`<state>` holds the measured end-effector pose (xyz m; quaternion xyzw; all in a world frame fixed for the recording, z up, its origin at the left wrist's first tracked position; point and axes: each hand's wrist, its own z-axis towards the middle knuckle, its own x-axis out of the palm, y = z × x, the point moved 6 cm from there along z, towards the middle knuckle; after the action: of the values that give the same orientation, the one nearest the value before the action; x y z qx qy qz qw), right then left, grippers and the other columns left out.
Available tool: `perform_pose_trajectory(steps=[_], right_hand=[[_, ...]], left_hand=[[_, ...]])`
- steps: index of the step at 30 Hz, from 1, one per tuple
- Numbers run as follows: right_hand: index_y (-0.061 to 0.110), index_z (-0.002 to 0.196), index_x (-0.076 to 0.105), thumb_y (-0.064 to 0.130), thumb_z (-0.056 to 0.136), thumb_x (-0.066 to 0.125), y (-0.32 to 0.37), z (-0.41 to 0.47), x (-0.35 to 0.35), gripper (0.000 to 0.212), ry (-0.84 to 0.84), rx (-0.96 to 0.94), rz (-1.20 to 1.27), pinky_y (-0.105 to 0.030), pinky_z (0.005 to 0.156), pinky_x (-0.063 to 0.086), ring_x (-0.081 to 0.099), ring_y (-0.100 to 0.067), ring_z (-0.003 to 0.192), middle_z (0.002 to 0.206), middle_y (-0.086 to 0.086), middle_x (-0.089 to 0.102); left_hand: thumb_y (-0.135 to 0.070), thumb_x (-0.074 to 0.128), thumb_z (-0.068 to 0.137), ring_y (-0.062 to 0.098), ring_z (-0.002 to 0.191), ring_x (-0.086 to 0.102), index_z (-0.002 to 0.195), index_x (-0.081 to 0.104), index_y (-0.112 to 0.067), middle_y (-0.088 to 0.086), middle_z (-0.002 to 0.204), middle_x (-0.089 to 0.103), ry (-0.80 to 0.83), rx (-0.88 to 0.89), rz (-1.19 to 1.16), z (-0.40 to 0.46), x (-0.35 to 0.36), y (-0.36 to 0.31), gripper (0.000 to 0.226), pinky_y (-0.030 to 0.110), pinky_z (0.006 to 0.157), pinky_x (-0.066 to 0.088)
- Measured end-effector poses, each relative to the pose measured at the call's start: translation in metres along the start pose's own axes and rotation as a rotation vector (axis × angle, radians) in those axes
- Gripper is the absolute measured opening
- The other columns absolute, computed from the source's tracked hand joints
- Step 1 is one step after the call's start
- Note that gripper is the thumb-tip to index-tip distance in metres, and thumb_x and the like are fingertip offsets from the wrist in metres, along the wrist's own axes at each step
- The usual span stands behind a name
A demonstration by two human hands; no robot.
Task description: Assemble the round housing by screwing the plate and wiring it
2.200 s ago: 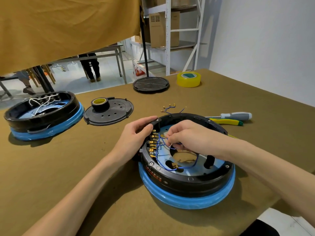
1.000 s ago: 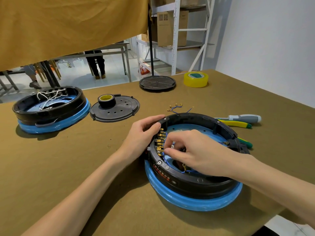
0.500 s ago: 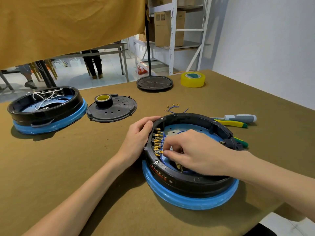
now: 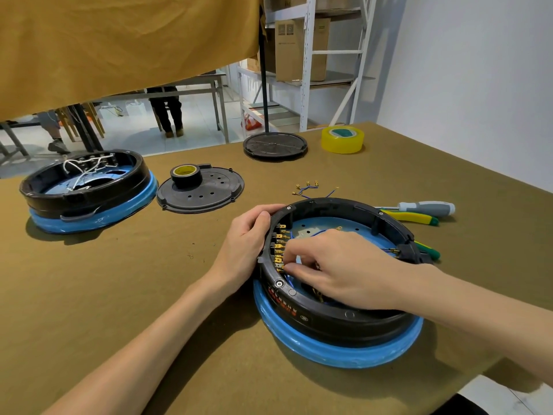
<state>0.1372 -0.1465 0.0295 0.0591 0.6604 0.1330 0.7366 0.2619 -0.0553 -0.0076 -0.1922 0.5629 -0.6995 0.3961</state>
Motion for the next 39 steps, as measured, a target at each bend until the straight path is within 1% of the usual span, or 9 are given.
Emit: perform_pose_trajectory(steps=[3,5,8,16,21,26,30,36,39], right_hand=[[0.034,0.099,0.063,0.047,0.104,0.046,-0.002,-0.003,-0.001,0.022,0.001,0.002,0.019,-0.024,0.061,0.033,0.052,-0.003,0.072,0.070,0.014,0.058],[0.035,0.096,0.061,0.047,0.105,0.046,-0.003,-0.004,0.000,0.020,-0.001,-0.001,0.022,-0.025,0.061,0.033,0.051,-0.004,0.071,0.067,0.012,0.057],[0.036,0.091,0.057,0.045,0.105,0.048,-0.005,-0.005,-0.002,0.019,-0.002,-0.005,0.041,-0.022,0.059,0.029,0.051,-0.005,0.069,0.062,0.011,0.054],[0.035,0.099,0.062,0.046,0.104,0.048,-0.004,-0.003,0.000,0.019,-0.010,0.006,0.033,-0.026,0.061,0.034,0.050,0.000,0.069,0.064,0.017,0.053],[0.036,0.098,0.061,0.046,0.104,0.049,-0.001,-0.002,-0.001,0.017,-0.019,0.004,0.025,-0.023,0.060,0.031,0.050,0.005,0.069,0.061,0.018,0.050],[0.035,0.095,0.059,0.047,0.104,0.047,0.005,0.000,-0.003,0.019,-0.019,0.000,-0.031,-0.035,0.069,0.048,0.053,-0.005,0.070,0.071,0.013,0.059],[0.034,0.096,0.055,0.048,0.105,0.041,0.012,0.001,-0.004,0.021,-0.055,-0.035,-0.163,-0.040,0.074,0.050,0.058,-0.016,0.079,0.083,0.007,0.065],[0.037,0.102,0.054,0.054,0.101,0.046,0.007,-0.001,-0.007,0.019,-0.073,0.018,-0.079,-0.036,0.075,0.048,0.052,-0.005,0.074,0.077,0.011,0.061],[0.035,0.098,0.059,0.054,0.101,0.046,0.010,-0.001,-0.008,0.024,-0.092,0.003,-0.127,-0.037,0.074,0.051,0.055,-0.007,0.074,0.078,0.010,0.064]], left_hand=[[-0.011,0.038,0.110,0.007,0.103,0.069,0.123,0.068,-0.015,-0.002,0.112,0.073,0.002,0.002,-0.002,0.000,0.000,-0.001,0.033,0.017,0.082,0.053],[-0.012,0.038,0.110,0.008,0.104,0.069,0.121,0.068,-0.017,-0.003,0.112,0.073,-0.003,0.004,-0.002,0.000,0.000,-0.001,0.032,0.018,0.083,0.053],[-0.012,0.039,0.110,0.008,0.104,0.068,0.119,0.068,-0.022,-0.004,0.112,0.073,0.007,-0.003,-0.001,-0.001,0.002,-0.001,0.032,0.020,0.086,0.054],[-0.012,0.039,0.110,0.007,0.102,0.069,0.117,0.069,-0.022,-0.008,0.107,0.075,-0.005,0.006,-0.018,-0.001,0.003,-0.001,0.033,0.018,0.082,0.053],[-0.012,0.038,0.110,0.007,0.104,0.069,0.120,0.068,-0.020,-0.005,0.110,0.074,-0.011,0.007,-0.002,-0.001,0.003,-0.001,0.033,0.017,0.083,0.053],[-0.012,0.035,0.111,0.005,0.104,0.067,0.123,0.067,-0.016,-0.003,0.113,0.072,-0.024,0.013,0.036,-0.001,0.003,-0.001,0.034,0.015,0.084,0.051],[-0.013,0.034,0.111,0.006,0.105,0.067,0.124,0.067,-0.015,-0.002,0.114,0.072,-0.033,0.022,0.066,-0.001,0.002,-0.001,0.035,0.017,0.087,0.051],[-0.015,0.035,0.111,0.006,0.108,0.066,0.123,0.067,-0.020,-0.005,0.114,0.072,-0.018,0.008,0.094,-0.002,0.002,-0.001,0.034,0.023,0.094,0.052],[-0.015,0.036,0.111,0.005,0.106,0.067,0.122,0.068,-0.020,-0.007,0.111,0.073,-0.023,0.010,0.110,-0.001,0.000,-0.001,0.034,0.019,0.089,0.052]])
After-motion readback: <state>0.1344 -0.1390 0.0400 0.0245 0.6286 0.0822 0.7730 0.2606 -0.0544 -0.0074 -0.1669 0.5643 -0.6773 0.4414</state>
